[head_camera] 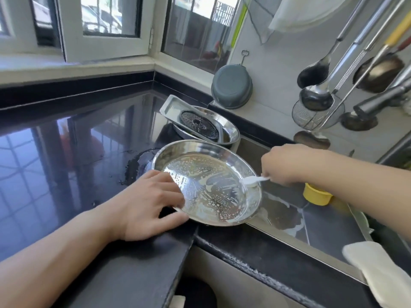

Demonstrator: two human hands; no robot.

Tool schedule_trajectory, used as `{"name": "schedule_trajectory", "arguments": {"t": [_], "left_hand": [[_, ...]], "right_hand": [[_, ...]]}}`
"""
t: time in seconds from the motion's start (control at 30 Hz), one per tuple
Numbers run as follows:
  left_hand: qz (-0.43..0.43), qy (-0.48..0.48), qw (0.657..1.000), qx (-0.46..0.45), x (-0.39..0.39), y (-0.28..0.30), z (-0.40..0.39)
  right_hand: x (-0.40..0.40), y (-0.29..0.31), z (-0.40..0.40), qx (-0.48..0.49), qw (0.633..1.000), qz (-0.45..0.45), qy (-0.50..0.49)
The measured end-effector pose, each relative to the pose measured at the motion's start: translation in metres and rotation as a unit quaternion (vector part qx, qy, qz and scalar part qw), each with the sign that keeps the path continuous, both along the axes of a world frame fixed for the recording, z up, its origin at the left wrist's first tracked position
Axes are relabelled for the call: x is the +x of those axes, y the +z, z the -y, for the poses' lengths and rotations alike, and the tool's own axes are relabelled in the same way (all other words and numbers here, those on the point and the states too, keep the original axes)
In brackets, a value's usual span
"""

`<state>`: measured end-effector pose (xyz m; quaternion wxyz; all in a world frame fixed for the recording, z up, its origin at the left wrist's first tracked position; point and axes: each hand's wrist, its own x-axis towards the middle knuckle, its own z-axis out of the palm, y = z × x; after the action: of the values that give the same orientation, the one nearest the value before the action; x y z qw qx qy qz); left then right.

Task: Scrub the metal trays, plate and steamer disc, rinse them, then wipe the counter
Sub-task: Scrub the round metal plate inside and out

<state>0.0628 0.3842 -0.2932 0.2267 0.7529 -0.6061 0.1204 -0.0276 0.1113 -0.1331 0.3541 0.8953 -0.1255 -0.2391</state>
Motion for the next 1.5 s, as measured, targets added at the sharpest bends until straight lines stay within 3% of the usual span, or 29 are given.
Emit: {"name": "schedule_trajectory", "arguments": {"t": [0.07, 0.17, 0.23, 0.3, 0.33, 0.47, 0.53, 0.6, 0.67, 0.77, 0.97, 1.13, 1.23, 1.37, 1.5], "left_hand": [[-0.045, 0.031, 0.998, -0.032, -0.007, 0.003, -0.003], [-0.093, 0.227, 0.965, -0.089, -0.010, 0.013, -0.001], [-0.254, 0.347, 0.902, -0.041, -0.011, 0.030, 0.006], [-0.456, 0.370, 0.809, -0.017, -0.013, 0.048, 0.019], [-0.512, 0.376, 0.772, -0.031, -0.012, 0.053, 0.024], [-0.602, 0.399, 0.689, -0.061, -0.010, 0.063, 0.031], [-0.615, 0.409, 0.671, -0.069, -0.014, 0.069, 0.036], [-0.579, 0.408, 0.694, -0.128, -0.014, 0.081, 0.048], [-0.502, 0.401, 0.743, -0.189, -0.016, 0.098, 0.068], [-0.386, 0.383, 0.814, -0.203, -0.034, 0.123, 0.104], [-0.243, 0.317, 0.878, -0.263, -0.066, 0.116, 0.190], [-0.170, 0.260, 0.912, -0.267, -0.058, 0.082, 0.260], [-0.184, 0.262, 0.909, -0.268, -0.054, 0.057, 0.288], [-0.212, 0.275, 0.892, -0.290, -0.053, 0.023, 0.301], [-0.161, 0.258, 0.910, -0.281, -0.048, 0.019, 0.300]], "right_hand": [[-0.016, 0.001, 0.003, 0.030, 0.999, 0.011, -0.019], [-0.039, -0.001, 0.004, 0.065, 0.997, 0.031, -0.031], [-0.049, -0.005, 0.007, 0.089, 0.994, 0.044, -0.035], [-0.055, -0.008, 0.008, 0.105, 0.992, 0.066, -0.036], [-0.058, -0.008, 0.007, 0.113, 0.990, 0.072, -0.037], [-0.073, -0.013, 0.000, 0.154, 0.983, 0.086, -0.046], [-0.083, -0.019, 0.003, 0.166, 0.981, 0.097, -0.040], [-0.093, -0.027, 0.009, 0.195, 0.974, 0.110, -0.043], [-0.105, -0.033, 0.020, 0.231, 0.963, 0.125, -0.062], [-0.123, -0.039, 0.038, 0.270, 0.945, 0.164, -0.081], [-0.137, -0.064, 0.074, 0.308, 0.908, 0.243, -0.151], [-0.120, -0.088, 0.129, 0.330, 0.864, 0.320, -0.204], [-0.106, -0.110, 0.152, 0.336, 0.850, 0.336, -0.228], [-0.082, -0.160, 0.164, 0.374, 0.861, 0.243, -0.246], [-0.065, -0.173, 0.154, 0.483, 0.828, 0.172, -0.227]]}}
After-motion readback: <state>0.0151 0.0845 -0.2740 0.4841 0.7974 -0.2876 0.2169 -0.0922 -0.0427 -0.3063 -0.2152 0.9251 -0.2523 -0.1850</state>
